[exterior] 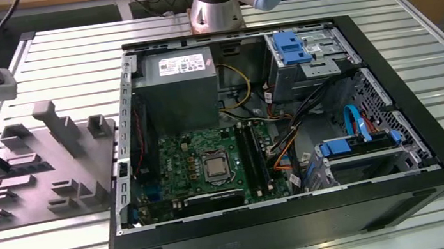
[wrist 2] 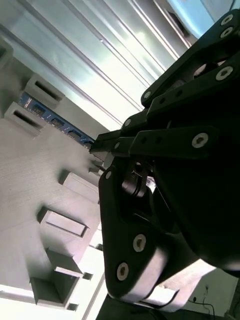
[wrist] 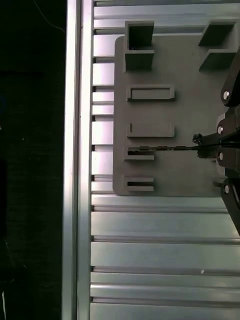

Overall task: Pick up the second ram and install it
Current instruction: 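Pick up the second ram and move it above second insertion slot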

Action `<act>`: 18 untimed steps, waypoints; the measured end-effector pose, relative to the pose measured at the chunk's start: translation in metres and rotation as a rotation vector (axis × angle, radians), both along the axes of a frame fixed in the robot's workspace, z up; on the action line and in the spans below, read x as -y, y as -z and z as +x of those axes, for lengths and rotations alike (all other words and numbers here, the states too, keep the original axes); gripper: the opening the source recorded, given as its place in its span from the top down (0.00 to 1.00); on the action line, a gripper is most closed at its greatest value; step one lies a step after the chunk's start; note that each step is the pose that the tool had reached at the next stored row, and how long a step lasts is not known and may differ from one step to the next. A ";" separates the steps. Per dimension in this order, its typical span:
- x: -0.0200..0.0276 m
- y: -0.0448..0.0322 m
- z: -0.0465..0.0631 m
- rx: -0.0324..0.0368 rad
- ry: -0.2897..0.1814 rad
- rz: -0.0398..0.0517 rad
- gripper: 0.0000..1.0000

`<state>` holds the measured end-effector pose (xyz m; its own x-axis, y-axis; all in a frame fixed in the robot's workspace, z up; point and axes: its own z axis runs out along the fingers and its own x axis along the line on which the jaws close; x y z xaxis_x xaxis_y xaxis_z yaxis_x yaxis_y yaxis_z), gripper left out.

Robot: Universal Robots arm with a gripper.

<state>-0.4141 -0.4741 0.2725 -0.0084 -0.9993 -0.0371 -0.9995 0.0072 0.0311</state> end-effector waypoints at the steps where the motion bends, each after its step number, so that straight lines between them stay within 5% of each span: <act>1: 0.0000 -0.0045 0.000 -0.0001 0.000 -0.0001 0.89; 18: 0.0000 -0.0741 0.000 0.0018 0.000 -0.0001 0.89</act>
